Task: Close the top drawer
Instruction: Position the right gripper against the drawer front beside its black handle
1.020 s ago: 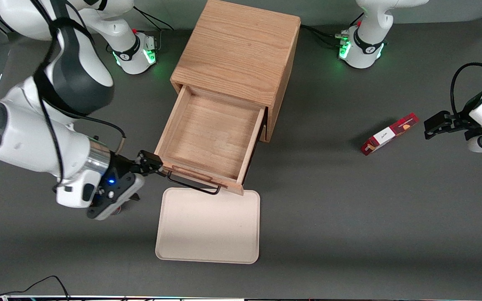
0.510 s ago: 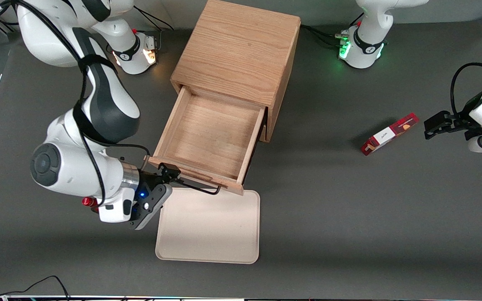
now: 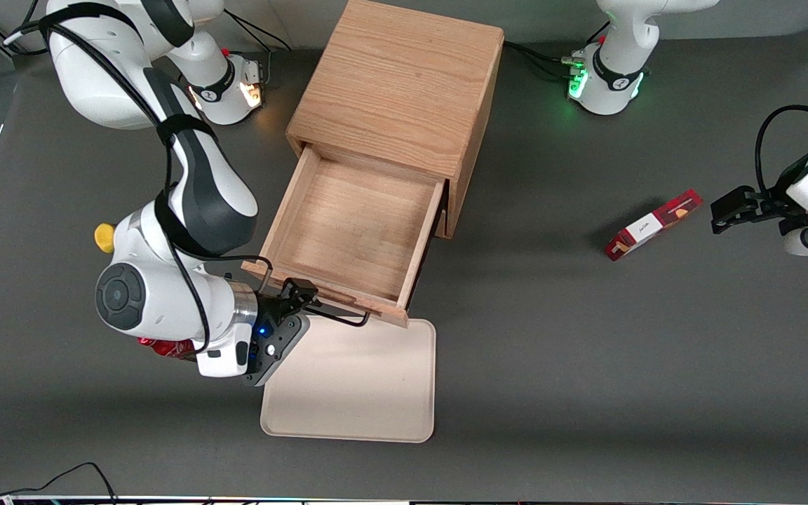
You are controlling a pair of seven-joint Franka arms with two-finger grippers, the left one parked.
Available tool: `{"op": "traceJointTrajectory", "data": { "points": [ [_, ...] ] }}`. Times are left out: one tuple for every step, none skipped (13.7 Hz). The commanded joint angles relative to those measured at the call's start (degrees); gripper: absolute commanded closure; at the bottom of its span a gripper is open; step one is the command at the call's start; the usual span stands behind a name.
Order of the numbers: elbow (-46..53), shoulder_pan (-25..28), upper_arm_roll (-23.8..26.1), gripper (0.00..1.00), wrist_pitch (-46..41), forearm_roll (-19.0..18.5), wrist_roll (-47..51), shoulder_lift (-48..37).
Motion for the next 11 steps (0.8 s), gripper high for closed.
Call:
{"op": "traceJointTrajectory", "data": {
  "points": [
    [2.6,0.6,-0.8,0.00,-0.2,0.4,-1.5,2.0],
    [2.6,0.7,-0.8,0.00,-0.2,0.0,-1.4,2.1],
    [2.6,0.7,-0.8,0.00,-0.2,-0.4,-1.4,2.3],
    [2.5,0.7,-0.8,0.00,-0.2,-0.4,-1.5,2.3],
    [2.4,0.6,-0.8,0.00,-0.2,-0.4,-1.9,2.4],
    [2.2,0.6,-0.8,0.00,-0.2,-0.5,-2.6,2.4],
    [1.9,0.7,-0.8,0.00,-0.2,-1.2,-2.6,2.4],
    [2.0,0.8,-0.8,0.00,-0.2,-1.9,-2.7,2.8],
    [2.0,0.9,-0.8,0.00,-0.2,-2.4,-2.7,2.9],
    [1.9,1.3,-0.8,0.00,-0.2,-2.7,-2.7,2.9],
    [2.0,1.3,-0.7,0.00,-0.2,-3.6,-2.6,2.9]
  ]
}}
